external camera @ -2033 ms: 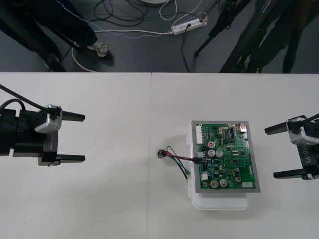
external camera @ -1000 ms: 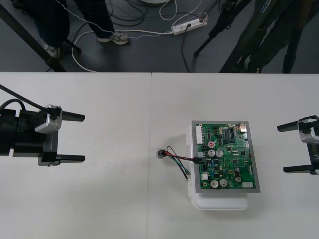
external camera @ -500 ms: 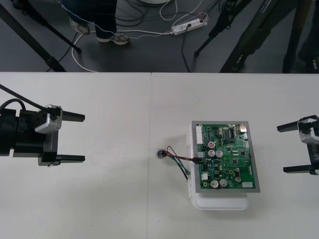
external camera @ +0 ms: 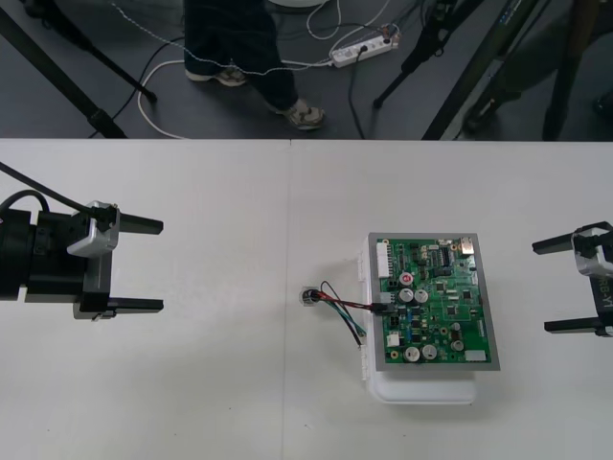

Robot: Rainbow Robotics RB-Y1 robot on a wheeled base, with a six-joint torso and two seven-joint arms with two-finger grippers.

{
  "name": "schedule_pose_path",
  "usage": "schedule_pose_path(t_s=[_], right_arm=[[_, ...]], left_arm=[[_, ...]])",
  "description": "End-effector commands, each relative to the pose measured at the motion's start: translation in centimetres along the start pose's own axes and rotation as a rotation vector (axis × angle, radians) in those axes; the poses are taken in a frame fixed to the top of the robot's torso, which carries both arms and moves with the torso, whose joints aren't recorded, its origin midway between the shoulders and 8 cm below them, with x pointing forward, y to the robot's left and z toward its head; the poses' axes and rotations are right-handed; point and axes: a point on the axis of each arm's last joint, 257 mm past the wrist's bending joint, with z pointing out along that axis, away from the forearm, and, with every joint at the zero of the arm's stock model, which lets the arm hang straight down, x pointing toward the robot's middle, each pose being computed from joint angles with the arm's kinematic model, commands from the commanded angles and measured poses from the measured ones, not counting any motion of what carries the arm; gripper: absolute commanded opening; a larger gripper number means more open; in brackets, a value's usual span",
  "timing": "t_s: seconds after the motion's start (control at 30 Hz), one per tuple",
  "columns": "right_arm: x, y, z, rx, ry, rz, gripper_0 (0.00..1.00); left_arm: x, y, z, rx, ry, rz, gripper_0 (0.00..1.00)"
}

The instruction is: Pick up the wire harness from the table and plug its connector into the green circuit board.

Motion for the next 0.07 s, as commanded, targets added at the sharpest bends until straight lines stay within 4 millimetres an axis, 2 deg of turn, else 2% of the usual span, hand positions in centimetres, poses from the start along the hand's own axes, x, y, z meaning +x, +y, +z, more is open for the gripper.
schedule_pose_path(t_s=[0.03,0.07], right_arm=[[-0.31,-0.75,-0.74,0.032,-0.009,-0.013,1.0],[-0.31,-0.75,-0.74,0.032,-0.009,-0.013,1.0]], left_arm=[[0.89,-0.72,-1.38,0.017,0.058,0.084,0.97],[0.89,-0.72,-1.38,0.017,0.058,0.084,0.97]])
